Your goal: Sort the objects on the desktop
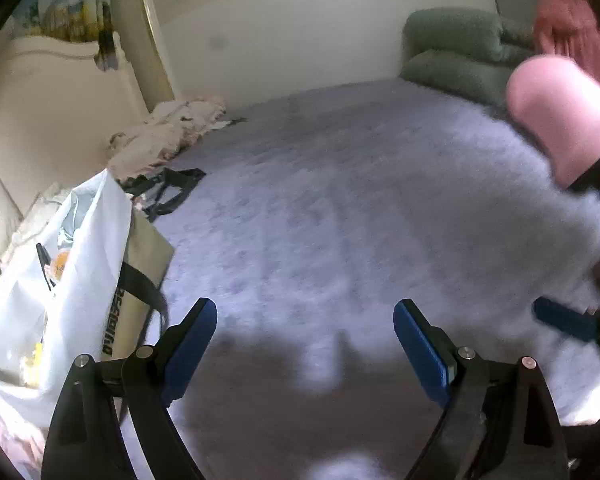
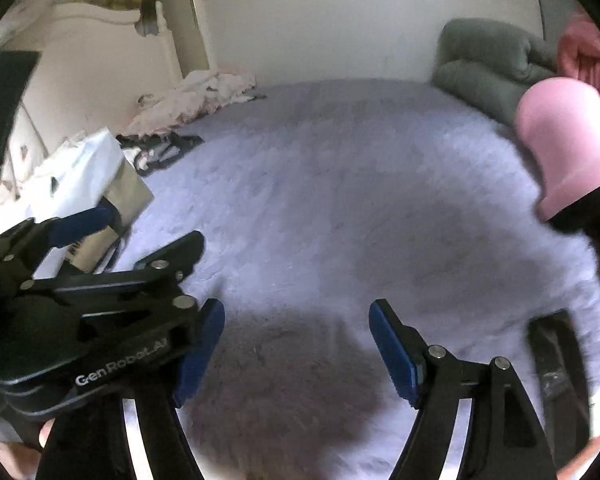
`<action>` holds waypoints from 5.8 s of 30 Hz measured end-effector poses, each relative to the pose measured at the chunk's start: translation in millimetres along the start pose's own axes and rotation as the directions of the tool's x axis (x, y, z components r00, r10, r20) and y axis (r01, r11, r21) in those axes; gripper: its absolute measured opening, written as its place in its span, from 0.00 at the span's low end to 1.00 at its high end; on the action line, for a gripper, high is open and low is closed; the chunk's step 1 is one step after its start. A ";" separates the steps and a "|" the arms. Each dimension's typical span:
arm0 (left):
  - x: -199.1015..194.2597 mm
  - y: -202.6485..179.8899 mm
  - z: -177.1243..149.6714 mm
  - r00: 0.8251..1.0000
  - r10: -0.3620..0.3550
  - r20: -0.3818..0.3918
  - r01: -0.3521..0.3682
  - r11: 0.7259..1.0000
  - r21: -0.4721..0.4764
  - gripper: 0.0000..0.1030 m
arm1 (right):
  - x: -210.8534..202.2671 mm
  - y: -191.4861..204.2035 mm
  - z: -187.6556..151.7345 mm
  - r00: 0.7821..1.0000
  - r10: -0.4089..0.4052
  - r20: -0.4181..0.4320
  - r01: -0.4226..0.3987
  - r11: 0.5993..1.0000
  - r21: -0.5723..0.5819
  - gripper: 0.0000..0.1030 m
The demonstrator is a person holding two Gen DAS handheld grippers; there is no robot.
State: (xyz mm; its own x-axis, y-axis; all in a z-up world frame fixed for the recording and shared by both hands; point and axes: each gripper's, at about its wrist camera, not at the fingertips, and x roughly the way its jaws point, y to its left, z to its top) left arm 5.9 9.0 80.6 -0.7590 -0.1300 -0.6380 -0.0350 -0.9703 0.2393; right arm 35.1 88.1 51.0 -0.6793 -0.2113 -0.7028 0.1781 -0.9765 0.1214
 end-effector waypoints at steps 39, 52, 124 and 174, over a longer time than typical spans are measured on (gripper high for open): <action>64.5 57.5 -56.4 0.968 -0.086 -0.235 0.015 0.957 -0.289 1.00 | 66.2 20.7 -19.7 0.977 -0.126 -0.173 0.112 0.990 -0.089 1.00; 65.4 57.0 -55.5 0.968 -0.087 -0.235 0.016 0.957 -0.289 1.00 | 66.5 21.2 -18.9 0.977 -0.126 -0.174 0.112 0.990 -0.089 1.00; 73.1 57.6 -67.9 0.968 -0.089 -0.236 0.017 0.956 -0.292 1.00 | 69.7 12.2 -13.7 0.977 -0.122 -0.176 0.107 0.990 -0.090 1.00; 55.9 102.7 13.4 0.963 -0.224 -0.150 0.182 0.950 -0.254 0.96 | 83.7 14.7 128.6 0.990 -0.097 -0.106 0.109 0.988 0.114 1.00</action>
State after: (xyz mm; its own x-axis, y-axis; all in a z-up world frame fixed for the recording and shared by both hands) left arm -48.9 -95.1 79.4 -0.6256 0.0618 -0.7777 -0.0059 -0.9972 -0.0745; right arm -110.6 50.6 84.1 -0.6143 -0.1099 -0.7814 0.0209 -0.9922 0.1231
